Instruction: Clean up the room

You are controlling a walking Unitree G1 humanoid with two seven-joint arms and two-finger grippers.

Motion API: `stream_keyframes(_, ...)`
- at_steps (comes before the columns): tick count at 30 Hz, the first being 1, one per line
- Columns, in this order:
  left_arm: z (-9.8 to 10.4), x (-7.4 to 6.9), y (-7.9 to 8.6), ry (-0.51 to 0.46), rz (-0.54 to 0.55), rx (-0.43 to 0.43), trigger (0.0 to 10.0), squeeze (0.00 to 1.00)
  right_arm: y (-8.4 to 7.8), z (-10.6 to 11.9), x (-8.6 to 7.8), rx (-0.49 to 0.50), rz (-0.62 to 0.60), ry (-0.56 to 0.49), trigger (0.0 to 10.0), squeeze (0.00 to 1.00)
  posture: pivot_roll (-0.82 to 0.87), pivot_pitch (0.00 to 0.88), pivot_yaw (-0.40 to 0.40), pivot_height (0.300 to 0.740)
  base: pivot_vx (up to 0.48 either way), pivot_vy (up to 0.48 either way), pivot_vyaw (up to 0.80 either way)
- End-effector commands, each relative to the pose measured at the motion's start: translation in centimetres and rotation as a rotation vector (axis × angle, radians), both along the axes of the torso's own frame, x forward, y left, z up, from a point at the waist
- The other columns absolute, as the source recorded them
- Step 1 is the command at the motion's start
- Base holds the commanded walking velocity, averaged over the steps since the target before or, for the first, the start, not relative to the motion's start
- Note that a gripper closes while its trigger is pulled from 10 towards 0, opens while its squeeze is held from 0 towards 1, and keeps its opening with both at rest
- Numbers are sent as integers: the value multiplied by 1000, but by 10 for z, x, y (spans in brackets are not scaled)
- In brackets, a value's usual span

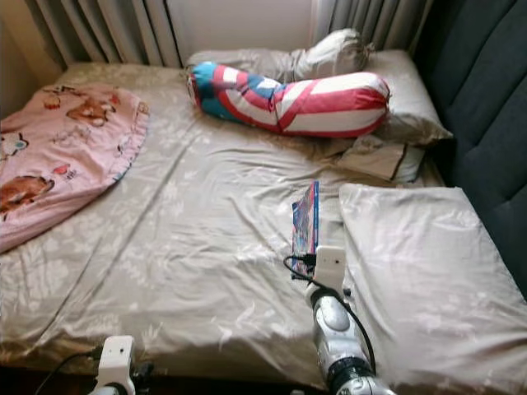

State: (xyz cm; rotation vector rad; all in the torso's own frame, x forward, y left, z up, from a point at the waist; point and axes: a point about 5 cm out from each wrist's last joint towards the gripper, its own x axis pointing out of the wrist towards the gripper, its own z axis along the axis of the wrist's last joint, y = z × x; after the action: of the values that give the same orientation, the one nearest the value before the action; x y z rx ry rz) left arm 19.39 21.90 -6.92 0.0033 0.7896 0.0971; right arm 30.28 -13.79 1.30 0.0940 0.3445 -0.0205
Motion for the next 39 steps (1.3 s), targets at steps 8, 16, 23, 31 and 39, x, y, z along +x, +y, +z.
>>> stream_keyframes(8, -3, -5, -1, 28, -4, -1, 10000, 0, 1, 8, 5, -9, 5, -47, 10000, 0, -27, 69, -29, 662, 0, 0, 0)
stream_keyframes(16, -3, -5, 0, 28, -4, 1, 10000, 0, 1, 7, 5, -15, 7, -39, 10000, 0, -26, 66, -28, 662, 0, 0, 0)
stream_keyframes(23, -3, -5, 0, 28, -4, 2, 10000, 0, 3, 6, 5, -22, 17, -23, 10000, 0, -29, 70, -26, 662, 0, 0, 0)
stream_keyframes(31, -3, -5, 0, 29, -3, 3, 10000, 0, 4, 6, 4, -12, 27, -36, 10000, 0, -28, 75, -28, 662, 0, 0, 0)
stream_keyframes(39, -3, -5, 0, 29, -3, 3, 10000, 0, 5, 4, 4, -21, 37, -6, 10000, 0, -29, 76, -27, 662, 0, 0, 0)
